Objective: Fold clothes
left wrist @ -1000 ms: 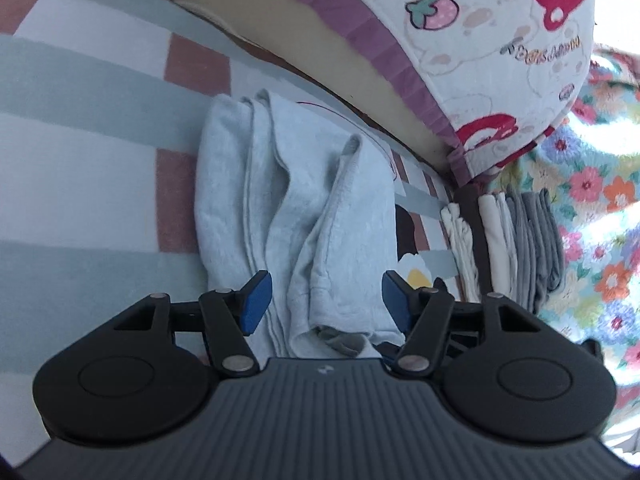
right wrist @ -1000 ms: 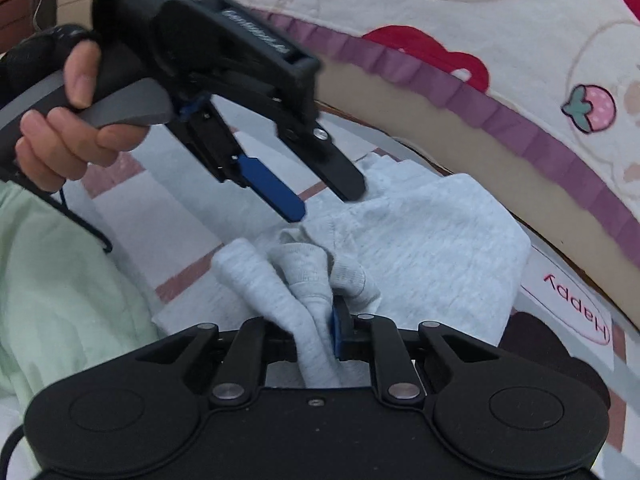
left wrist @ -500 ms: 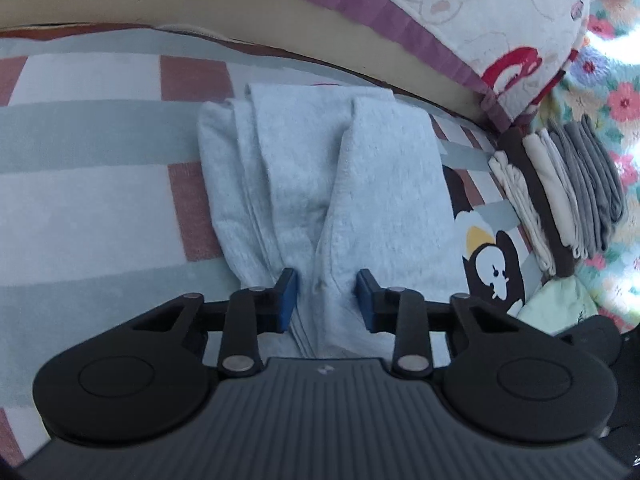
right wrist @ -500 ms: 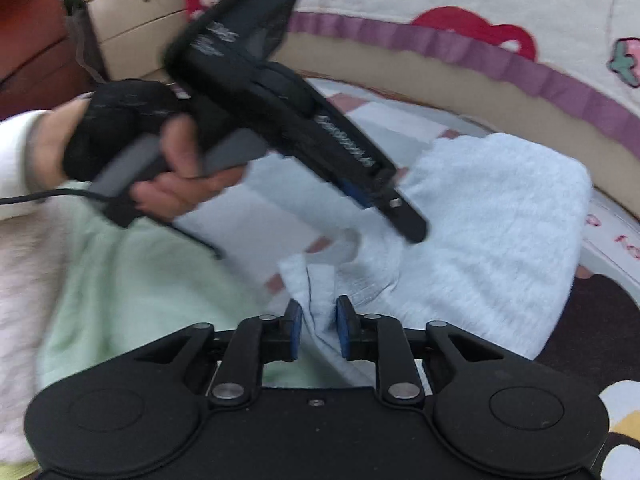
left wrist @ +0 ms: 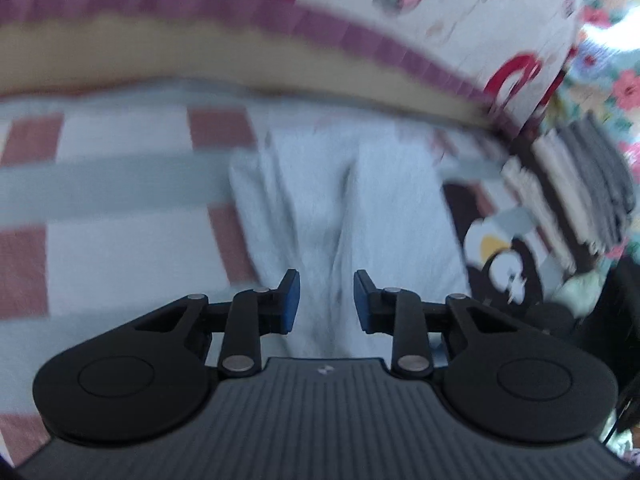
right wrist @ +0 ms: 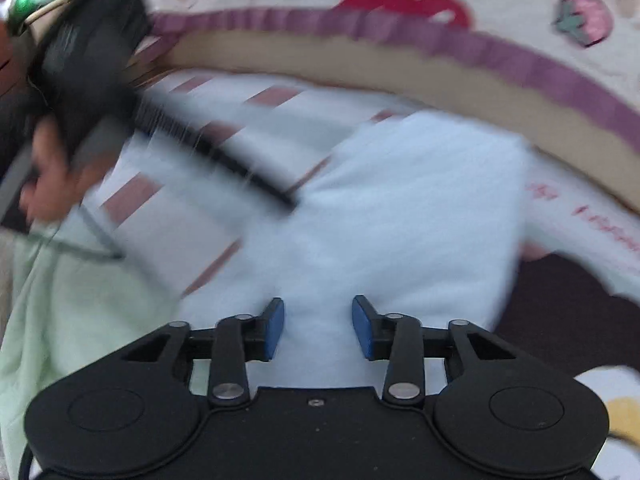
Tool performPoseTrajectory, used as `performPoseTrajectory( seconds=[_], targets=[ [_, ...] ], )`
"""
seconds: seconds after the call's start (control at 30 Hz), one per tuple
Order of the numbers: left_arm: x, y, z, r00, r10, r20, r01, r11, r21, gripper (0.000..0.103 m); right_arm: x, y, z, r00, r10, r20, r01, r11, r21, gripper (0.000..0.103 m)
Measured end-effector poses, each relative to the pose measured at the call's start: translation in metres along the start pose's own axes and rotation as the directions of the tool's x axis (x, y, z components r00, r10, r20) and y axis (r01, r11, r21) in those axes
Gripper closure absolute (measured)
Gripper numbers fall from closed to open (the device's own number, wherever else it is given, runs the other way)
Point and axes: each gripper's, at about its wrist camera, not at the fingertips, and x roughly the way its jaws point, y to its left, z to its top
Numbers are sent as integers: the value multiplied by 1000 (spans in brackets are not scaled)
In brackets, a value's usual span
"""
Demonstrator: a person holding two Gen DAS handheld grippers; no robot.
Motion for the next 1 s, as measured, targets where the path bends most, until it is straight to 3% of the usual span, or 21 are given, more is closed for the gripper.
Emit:
performPoseTrajectory(
  seconds=[0.1, 0.13, 0.23, 0.3, 0.37, 0.43, 0.5, 0.6, 0.67, 0.73, 0.87, 1.0],
  targets=[
    [14, -8, 2, 1000, 15, 7, -15, 999, 32, 72, 4, 12, -8, 997, 79, 5, -79, 997, 17, 63],
    [19, -10, 3, 1000, 20, 9, -20, 999, 43, 71, 5, 14, -10, 993, 120, 2, -120, 992, 27, 55],
    [34, -18, 5, 999, 34, 16, -36, 997, 75, 71, 4, 24, -11, 994, 107, -18, -107, 993, -41, 54],
    [43, -23, 7, 999, 44, 21, -46, 994, 95, 71, -1, 11, 2, 991, 135, -13, -135, 991, 0, 54],
    [50, -13, 3, 998, 57, 0, -57, 997, 43, 70, -13, -7, 14, 983, 181, 33, -183, 981, 63, 58],
    [48, -4, 4, 999, 35, 1, -35, 999, -16, 70, -36, -35, 25, 976, 153, 155, -179, 969, 172, 57],
    [46, -4, 5, 999, 43, -12, -44, 999, -26, 70, -52, -66, 36, 969, 34, 244, -106, 952, 286, 57],
    [49, -7, 7, 998, 60, -27, -60, 998, -4, 69, -48, -93, 51, 966, -140, 216, 75, 956, 284, 56],
    [48, -5, 7, 998, 58, -34, -58, 998, -10, 69, -30, -110, 58, 967, -193, 167, 145, 954, 263, 56],
    [46, -1, 4, 998, 51, -38, -52, 998, -23, 69, -11, -121, 59, 970, -203, 137, 159, 947, 279, 62],
    [45, 8, 1, 999, 31, -42, -34, 997, -66, 69, 26, -143, 60, 974, -210, 81, 174, 932, 318, 61],
    [44, 10, 2, 999, 17, -45, -20, 997, -71, 69, 27, -149, 55, 977, -192, 91, 148, 923, 355, 60]
  ],
)
